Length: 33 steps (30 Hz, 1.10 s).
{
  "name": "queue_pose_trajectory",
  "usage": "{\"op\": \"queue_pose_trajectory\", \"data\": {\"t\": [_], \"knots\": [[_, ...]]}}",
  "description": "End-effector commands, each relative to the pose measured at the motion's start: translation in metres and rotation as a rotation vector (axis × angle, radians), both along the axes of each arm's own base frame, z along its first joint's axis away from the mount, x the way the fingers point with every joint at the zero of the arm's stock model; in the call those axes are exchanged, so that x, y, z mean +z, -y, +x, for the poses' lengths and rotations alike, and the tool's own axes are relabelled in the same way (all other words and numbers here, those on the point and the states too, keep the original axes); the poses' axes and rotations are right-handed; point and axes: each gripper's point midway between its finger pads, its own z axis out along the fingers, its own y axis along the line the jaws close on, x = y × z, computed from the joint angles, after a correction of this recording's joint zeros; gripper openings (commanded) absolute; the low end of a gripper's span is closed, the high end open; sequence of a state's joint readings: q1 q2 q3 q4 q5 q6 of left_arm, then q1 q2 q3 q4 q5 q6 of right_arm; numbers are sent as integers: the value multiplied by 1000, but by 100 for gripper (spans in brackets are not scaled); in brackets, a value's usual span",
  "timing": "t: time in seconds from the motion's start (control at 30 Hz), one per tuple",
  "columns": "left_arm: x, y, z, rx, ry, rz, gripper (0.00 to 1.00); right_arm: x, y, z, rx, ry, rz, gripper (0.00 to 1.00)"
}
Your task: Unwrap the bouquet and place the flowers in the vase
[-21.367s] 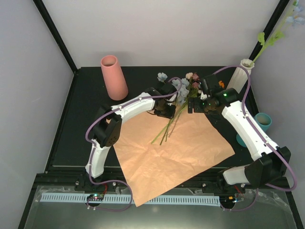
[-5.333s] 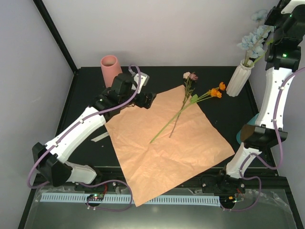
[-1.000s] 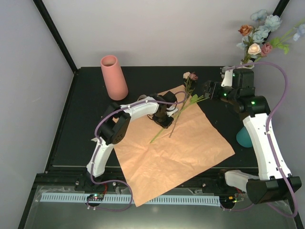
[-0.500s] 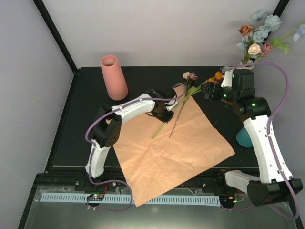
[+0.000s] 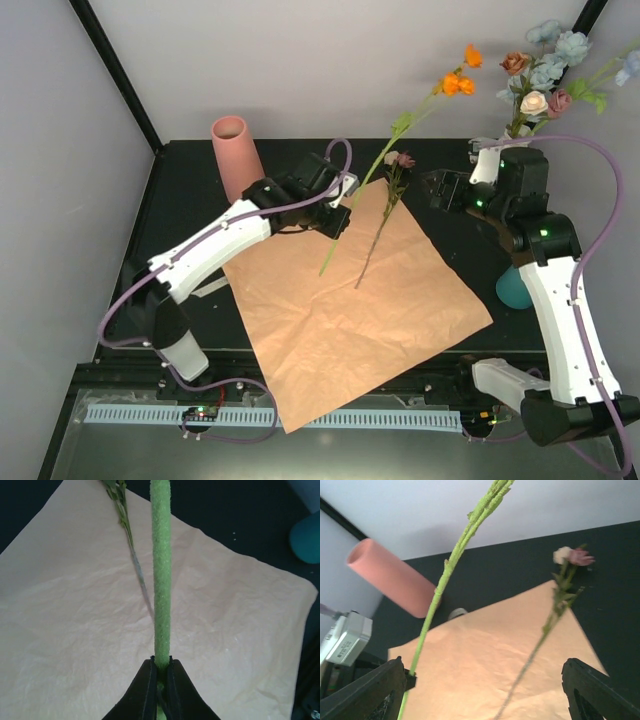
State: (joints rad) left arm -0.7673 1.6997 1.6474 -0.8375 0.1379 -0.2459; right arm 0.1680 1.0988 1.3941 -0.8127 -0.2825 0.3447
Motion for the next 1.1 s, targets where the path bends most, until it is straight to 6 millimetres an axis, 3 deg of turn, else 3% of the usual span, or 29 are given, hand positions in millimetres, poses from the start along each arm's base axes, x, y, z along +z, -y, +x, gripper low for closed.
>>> {"op": "queue_pose_trajectory", "data": {"t": [0.0, 0.3, 0.57, 0.63, 0.77, 1.07], "knots": [[35, -5, -16, 24, 21, -125, 1, 42, -31, -13, 137, 74, 181, 87], [86, -7, -61, -52, 24, -374, 2, 84, -88, -19, 438, 43, 578, 86], [115, 2, -99, -173, 33, -492, 2, 119, -101, 1, 470, 77, 668, 77], [123, 2, -110, -201, 46, -511, 2, 126, -100, 6, 459, 95, 674, 70], [125, 3, -122, -237, 52, -512, 2, 143, -98, 9, 450, 150, 691, 46], [124, 2, -126, -267, 80, -483, 2, 153, -95, 8, 441, 192, 671, 8]]}}
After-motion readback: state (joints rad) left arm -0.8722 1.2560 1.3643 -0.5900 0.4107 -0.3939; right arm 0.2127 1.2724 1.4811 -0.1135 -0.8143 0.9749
